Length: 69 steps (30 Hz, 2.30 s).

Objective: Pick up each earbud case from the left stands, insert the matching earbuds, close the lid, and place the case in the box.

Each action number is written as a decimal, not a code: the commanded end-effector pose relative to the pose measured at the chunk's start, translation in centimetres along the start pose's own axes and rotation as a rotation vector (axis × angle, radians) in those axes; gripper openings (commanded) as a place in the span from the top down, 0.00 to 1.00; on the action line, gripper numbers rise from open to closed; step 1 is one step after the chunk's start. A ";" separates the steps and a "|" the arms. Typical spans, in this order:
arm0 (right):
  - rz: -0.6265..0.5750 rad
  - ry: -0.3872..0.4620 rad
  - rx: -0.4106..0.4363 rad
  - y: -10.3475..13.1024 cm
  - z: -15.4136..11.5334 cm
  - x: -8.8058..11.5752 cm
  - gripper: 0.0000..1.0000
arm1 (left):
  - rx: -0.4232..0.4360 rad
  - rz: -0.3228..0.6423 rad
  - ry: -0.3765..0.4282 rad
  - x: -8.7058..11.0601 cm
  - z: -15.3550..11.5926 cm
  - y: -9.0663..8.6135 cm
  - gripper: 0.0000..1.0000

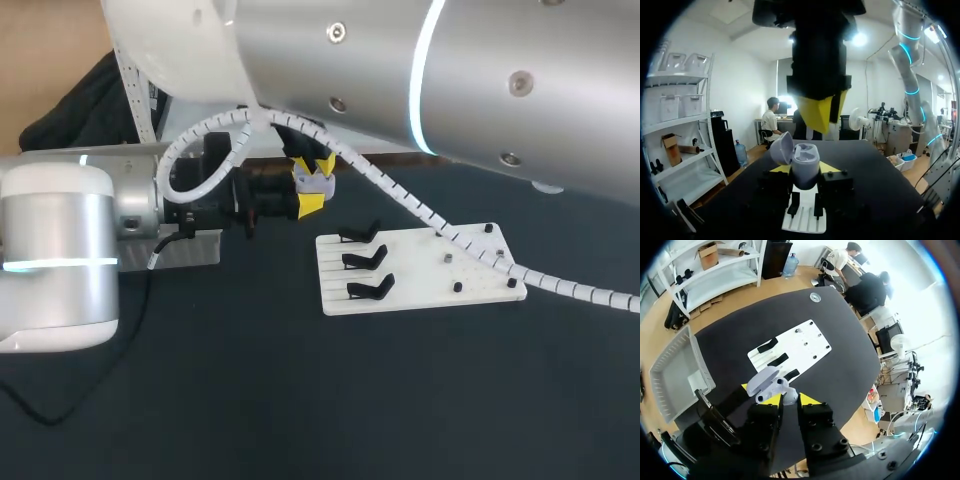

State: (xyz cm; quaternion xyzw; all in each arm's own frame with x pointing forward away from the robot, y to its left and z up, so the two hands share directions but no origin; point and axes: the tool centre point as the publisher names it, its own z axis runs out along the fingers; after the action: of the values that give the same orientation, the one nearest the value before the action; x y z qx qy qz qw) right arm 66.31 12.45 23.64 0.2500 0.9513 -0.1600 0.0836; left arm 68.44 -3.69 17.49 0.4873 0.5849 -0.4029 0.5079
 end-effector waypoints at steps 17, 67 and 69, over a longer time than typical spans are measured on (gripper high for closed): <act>0.032 0.028 0.004 0.5 0.9 -0.4 1.00 | -0.004 0.001 -0.003 0.1 0.0 -0.1 1.00; 0.140 0.093 0.000 1.5 1.5 -0.6 0.65 | -0.004 0.001 -0.003 0.1 0.0 -0.1 1.00; 0.139 0.093 -0.001 1.5 1.5 -0.6 0.66 | -0.004 0.001 -0.003 0.1 0.0 -0.1 1.00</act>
State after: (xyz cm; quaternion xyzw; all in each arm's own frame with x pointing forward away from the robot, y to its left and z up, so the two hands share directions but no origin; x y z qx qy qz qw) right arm 67.54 12.82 21.93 0.3224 0.9347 -0.1408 0.0511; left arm 68.48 -3.60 17.46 0.4869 0.5854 -0.4027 0.5081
